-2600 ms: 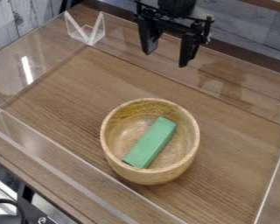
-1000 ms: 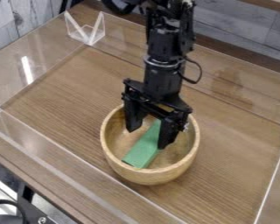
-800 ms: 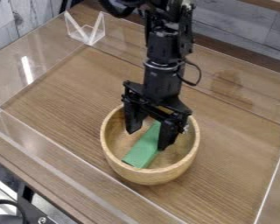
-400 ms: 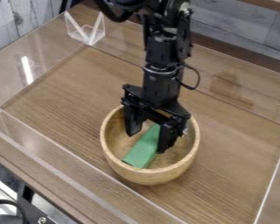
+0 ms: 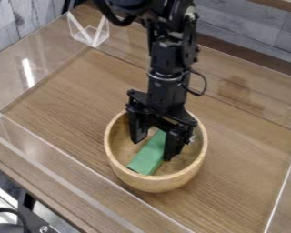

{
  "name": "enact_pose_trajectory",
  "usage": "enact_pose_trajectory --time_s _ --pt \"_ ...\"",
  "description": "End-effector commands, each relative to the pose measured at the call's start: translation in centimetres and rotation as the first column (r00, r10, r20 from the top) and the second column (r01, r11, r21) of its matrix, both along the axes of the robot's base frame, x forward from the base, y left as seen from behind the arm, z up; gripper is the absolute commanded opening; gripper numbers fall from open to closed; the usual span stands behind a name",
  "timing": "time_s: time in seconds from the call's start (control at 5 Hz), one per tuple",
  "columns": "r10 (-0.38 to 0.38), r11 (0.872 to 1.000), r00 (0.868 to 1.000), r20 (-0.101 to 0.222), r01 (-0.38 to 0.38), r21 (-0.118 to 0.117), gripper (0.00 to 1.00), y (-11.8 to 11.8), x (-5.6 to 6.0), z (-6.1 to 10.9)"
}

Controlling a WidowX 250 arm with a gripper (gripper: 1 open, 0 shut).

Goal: Move green stick from inside the wooden bowl to the table next to it

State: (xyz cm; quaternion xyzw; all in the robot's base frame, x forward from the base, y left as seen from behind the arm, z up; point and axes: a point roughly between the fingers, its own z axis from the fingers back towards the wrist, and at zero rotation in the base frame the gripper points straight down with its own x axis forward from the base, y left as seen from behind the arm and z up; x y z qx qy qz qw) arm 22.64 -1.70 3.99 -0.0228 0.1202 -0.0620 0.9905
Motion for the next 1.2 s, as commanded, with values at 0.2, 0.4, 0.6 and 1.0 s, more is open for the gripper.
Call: enact_pose_trajectory --time_s 0.2,0.4,0.6,1.0 --pt "0.002 1.000 0.998 0.070 -0.002 0.003 1.00 0.08 0.65 0.74" --pt "0.003 1.000 0.997 0.078 -0.003 0.006 1.00 0.09 0.67 0.57" --pt "0.004 1.000 0.996 0.084 -0.004 0.008 1.00 0.10 0.69 0.41" --pt "0.003 1.000 0.995 0.096 -0.005 0.015 1.00 0.11 0.71 0.09"
